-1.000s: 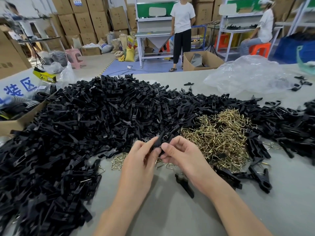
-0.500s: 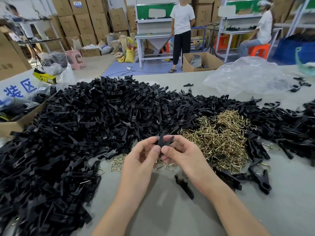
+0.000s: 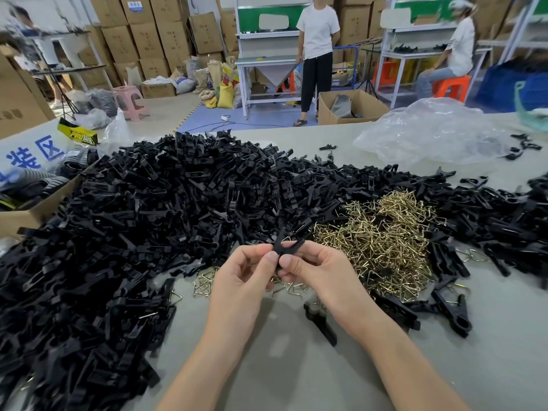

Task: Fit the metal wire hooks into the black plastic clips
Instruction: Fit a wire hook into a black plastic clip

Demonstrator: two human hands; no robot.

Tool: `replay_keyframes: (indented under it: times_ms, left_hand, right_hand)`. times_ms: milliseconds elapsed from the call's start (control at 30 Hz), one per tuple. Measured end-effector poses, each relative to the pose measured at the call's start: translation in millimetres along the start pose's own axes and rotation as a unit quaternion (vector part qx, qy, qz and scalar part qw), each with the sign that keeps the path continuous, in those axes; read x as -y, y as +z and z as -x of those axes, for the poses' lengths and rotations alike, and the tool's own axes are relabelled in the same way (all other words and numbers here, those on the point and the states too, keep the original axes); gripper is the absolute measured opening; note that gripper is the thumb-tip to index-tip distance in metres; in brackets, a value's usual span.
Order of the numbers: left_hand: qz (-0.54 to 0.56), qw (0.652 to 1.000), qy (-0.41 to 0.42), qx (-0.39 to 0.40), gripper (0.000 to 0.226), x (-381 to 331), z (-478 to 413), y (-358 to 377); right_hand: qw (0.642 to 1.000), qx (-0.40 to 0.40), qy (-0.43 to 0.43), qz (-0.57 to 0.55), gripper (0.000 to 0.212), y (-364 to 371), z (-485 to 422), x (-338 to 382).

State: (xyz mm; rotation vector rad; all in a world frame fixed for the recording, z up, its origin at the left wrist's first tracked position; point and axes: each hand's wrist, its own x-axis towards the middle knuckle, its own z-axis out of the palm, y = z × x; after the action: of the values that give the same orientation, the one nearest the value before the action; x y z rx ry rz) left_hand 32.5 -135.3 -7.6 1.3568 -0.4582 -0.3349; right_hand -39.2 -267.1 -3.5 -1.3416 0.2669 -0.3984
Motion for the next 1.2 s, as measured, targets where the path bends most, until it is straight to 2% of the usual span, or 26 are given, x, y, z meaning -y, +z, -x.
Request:
replay_keyframes:
  times_ms: [133,333,467,600,1200]
  left_hand:
    - [-0.001,1.0,0.004,0.006,0.008,-0.6,2.4,2.3]
    - [0.003,1.0,0.011,0.006,0.007,-4.5,3.3,3.8]
    - [0.003,1.0,0.021,0.012,0.017,-5.7,4.2,4.8]
    - [-0.023,0.999,0.029,0.009,0.006,-2.4,4.2,5.2]
    - [-0.022,0.999,0.045,-0.012,0.006,-5.0,8.9,6.7]
  right_hand:
    - [1.0,-0.004,0.001,0.0,0.037,-0.4,-0.3,1.1]
    - [1.0,0.002,0.001,-0.009,0.032,-0.5,0.4,2.5]
    - [1.0,0.004,0.005,-0.003,0.035,-1.1,0.9,2.6]
    - [1.0,0.008,0.003,-0.003,0.029,-1.5,1.5,2.0]
    - [1.0,-0.001,-0.01,-0.002,0.031,-2.2,1.5,-1.6]
